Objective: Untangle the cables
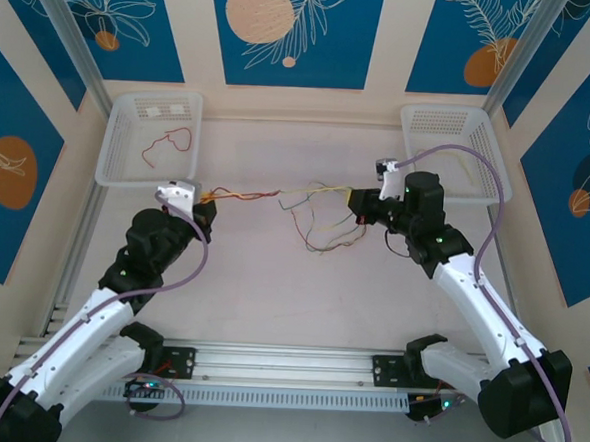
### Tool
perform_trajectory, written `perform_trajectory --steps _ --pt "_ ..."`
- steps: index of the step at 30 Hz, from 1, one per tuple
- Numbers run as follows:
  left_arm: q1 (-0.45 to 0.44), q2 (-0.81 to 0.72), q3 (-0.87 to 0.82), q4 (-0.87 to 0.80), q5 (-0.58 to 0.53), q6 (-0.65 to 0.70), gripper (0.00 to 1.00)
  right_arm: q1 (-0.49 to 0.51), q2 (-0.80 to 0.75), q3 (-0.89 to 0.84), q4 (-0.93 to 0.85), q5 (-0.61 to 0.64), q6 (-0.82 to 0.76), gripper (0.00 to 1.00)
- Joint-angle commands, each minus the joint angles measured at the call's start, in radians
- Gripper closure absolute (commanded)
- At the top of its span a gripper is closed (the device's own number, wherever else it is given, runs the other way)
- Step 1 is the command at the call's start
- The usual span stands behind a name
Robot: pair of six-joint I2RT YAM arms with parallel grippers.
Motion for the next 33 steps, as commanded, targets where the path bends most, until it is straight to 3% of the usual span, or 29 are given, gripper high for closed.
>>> perform_trajectory --steps 1,6,10,15,19,22,26,29,33 --pt "0.071 -0.016 0.001 0.008 -0.14 -0.042 1.0 -0.109 -0.041 0.027 -0.118 0.355 0.087 1.0" --pt "0.081 -0.008 -0.004 0.006 -0.144 -0.051 1.0 -0.2 -0.078 0.014 -0.168 0.417 0.172 1.0" --pt "0.089 -0.005 -0.01 0.006 -0.147 -0.052 1.0 -0.272 -0.111 -0.01 -0.164 0.396 0.206 1.0" --pt "0.097 -0.008 -0.028 0.051 -0.07 -0.052 1.0 -0.276 -0.122 -0.028 -0.141 0.35 0.191 1.0" --pt "0.101 0.003 -0.005 0.011 -0.118 -0.051 1.0 -0.279 -0.12 -0.021 -0.181 0.416 0.183 1.0" --pt "0.102 0.005 0.004 0.024 -0.038 -0.057 1.0 -0.277 -0.126 -0.023 -0.16 0.368 0.163 1.0" --pt "0.1 0.036 0.04 0.077 0.17 -0.088 1.0 -0.193 -0.11 -0.057 -0.031 0.203 0.112 1.0" --pt "0.079 0.109 0.122 0.069 0.333 -0.101 1.0 -0.053 -0.067 -0.052 0.005 0.266 0.067 1.0" --pt "0.002 0.196 0.21 0.047 0.425 -0.086 1.0 0.089 0.012 -0.036 0.053 0.329 0.068 1.0"
